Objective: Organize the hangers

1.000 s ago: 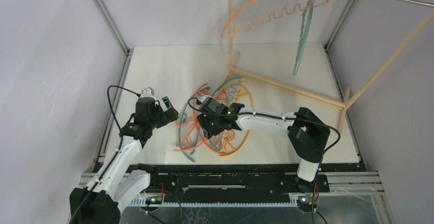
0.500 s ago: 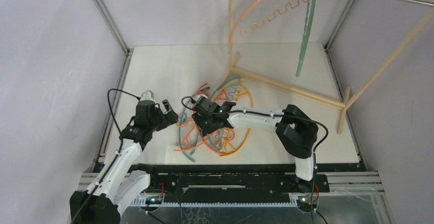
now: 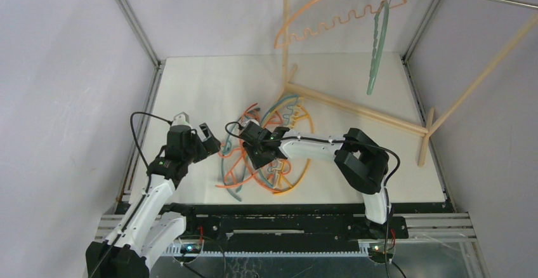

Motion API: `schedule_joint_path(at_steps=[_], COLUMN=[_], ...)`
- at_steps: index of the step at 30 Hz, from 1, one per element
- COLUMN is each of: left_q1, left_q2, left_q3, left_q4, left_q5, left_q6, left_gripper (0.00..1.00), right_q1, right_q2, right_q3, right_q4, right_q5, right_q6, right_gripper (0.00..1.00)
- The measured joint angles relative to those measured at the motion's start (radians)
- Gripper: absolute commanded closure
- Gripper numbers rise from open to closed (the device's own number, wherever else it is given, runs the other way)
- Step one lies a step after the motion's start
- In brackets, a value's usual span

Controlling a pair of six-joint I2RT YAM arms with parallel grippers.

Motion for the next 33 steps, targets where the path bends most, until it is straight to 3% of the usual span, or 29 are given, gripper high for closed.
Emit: schedule_joint_path(at_steps=[7, 16, 21, 29, 33], left_q1=[0.0, 0.0, 0.0, 0.0, 0.0], left_q2=[-0.008, -0.026, -0.026, -0.021, -0.014], left_q3=[0.0, 0.0, 0.0, 0.0, 0.0], left_q4=[-0.004, -0.005, -0.005, -0.004, -0.004], left_q5=[0.0, -0.002, -0.002, -0.001, -0.001], left_q6=[-0.014, -0.023, -0.023, -0.023, -0.023], left_gripper=[0.01, 0.01, 0.01, 0.01, 0.0], right_q1=[-0.005, -0.021, -0.031, -0.059, -0.078], right_q2=[-0.056, -0.307, -0.314, -0.266, -0.235], right_q3=[-0.003, -0.044, -0.12, -0.169, -0.169], right_q4=[-0.035, 0.02, 0.034, 0.009, 0.018], right_q5=[-0.034, -0.313, -0.381, -0.362, -0.356], right_q6=[-0.014, -0.067, -0.093, -0.101, -0.102], right_gripper=[0.75, 0.64, 0.64, 0.64, 0.56])
